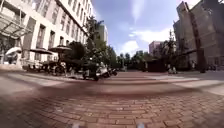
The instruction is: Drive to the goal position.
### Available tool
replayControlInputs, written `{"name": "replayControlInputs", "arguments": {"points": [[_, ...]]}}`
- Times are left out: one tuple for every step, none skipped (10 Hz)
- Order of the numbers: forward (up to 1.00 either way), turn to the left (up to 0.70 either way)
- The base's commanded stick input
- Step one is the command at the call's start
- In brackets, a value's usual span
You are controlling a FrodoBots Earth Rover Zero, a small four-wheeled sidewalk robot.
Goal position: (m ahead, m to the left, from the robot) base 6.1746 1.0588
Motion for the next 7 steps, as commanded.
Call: {"name": "replayControlInputs", "arguments": {"points": [[0.7,0.0],[0.7,0.0],[0.7,0.0],[0.7,0.0],[0.7,0.0],[0.7,0.0],[0.7,0.0]]}}
